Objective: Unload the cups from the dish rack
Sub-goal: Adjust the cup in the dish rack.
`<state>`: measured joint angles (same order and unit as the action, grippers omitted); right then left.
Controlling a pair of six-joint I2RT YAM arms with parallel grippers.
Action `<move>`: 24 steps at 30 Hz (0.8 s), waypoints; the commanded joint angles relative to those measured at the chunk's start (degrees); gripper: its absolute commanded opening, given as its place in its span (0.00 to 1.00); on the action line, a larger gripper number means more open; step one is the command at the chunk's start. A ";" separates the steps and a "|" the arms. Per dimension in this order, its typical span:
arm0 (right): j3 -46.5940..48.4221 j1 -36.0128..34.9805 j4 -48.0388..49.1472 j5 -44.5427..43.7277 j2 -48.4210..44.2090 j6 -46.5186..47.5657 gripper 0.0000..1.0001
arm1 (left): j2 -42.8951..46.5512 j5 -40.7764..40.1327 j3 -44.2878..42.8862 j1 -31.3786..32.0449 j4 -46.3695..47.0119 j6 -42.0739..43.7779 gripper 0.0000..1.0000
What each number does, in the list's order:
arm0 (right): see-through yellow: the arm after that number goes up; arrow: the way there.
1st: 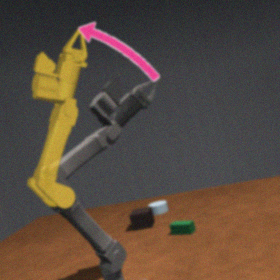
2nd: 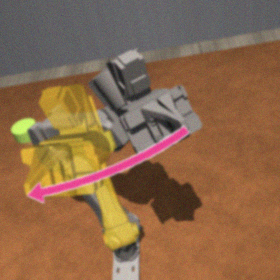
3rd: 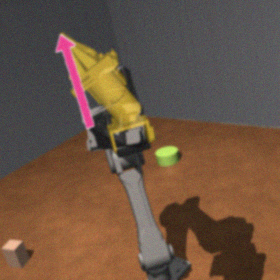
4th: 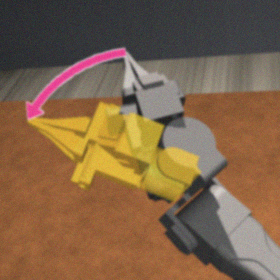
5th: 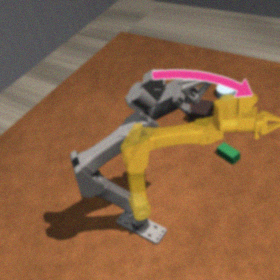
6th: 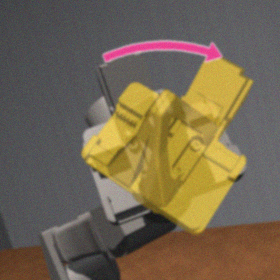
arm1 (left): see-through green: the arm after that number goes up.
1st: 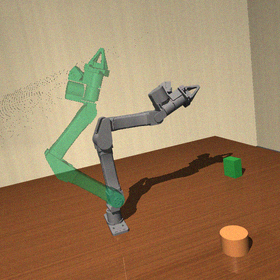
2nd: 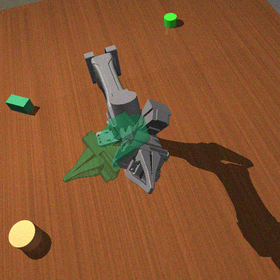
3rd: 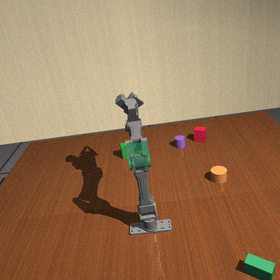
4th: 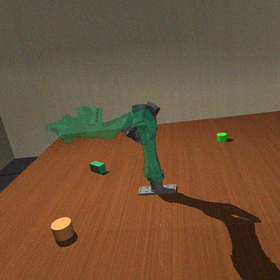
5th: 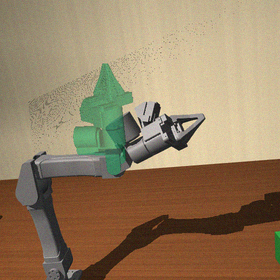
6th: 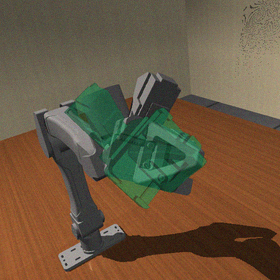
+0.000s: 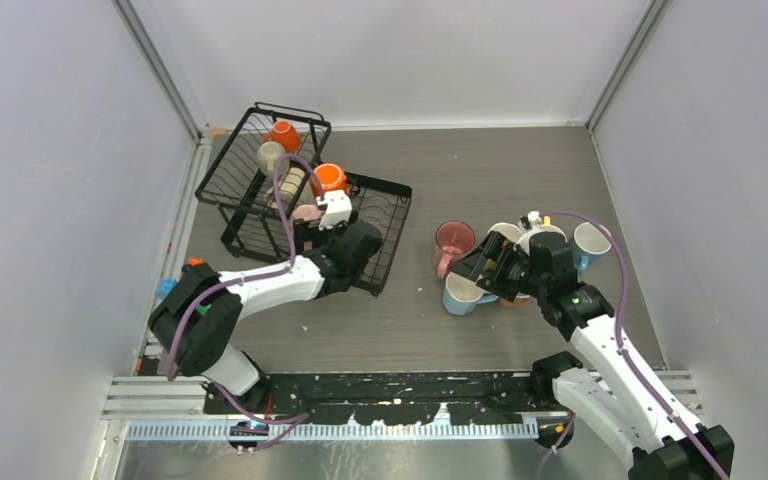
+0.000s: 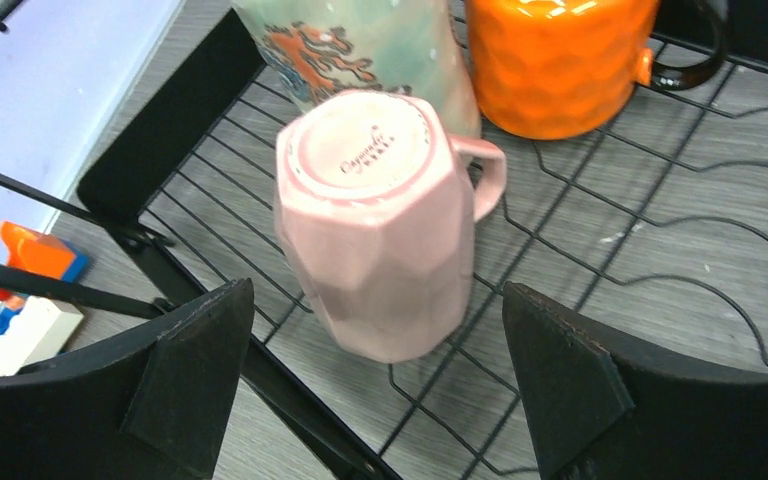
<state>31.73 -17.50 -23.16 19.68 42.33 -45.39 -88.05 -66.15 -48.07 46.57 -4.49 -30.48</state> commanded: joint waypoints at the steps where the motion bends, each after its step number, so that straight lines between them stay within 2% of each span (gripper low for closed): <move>1: -0.52 0.14 1.45 0.36 -0.84 0.65 1.00 | 0.47 -3.33 -1.34 -2.52 4.18 3.14 0.98; 7: -0.40 0.12 1.44 0.37 -0.67 0.80 1.00 | -2.83 -2.39 -3.25 -4.46 8.30 7.03 1.00; 20: -0.22 0.11 -0.09 0.03 -1.63 1.70 1.00 | -7.36 -1.01 -5.39 -7.45 9.07 7.27 1.00; 24: 0.00 0.16 -0.13 0.01 -1.48 1.70 1.00 | -8.41 -0.11 -5.53 -7.78 10.70 8.07 0.96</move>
<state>31.16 -17.50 -22.90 19.66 41.47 -44.88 -95.57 -65.80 -51.64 39.35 2.17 -23.03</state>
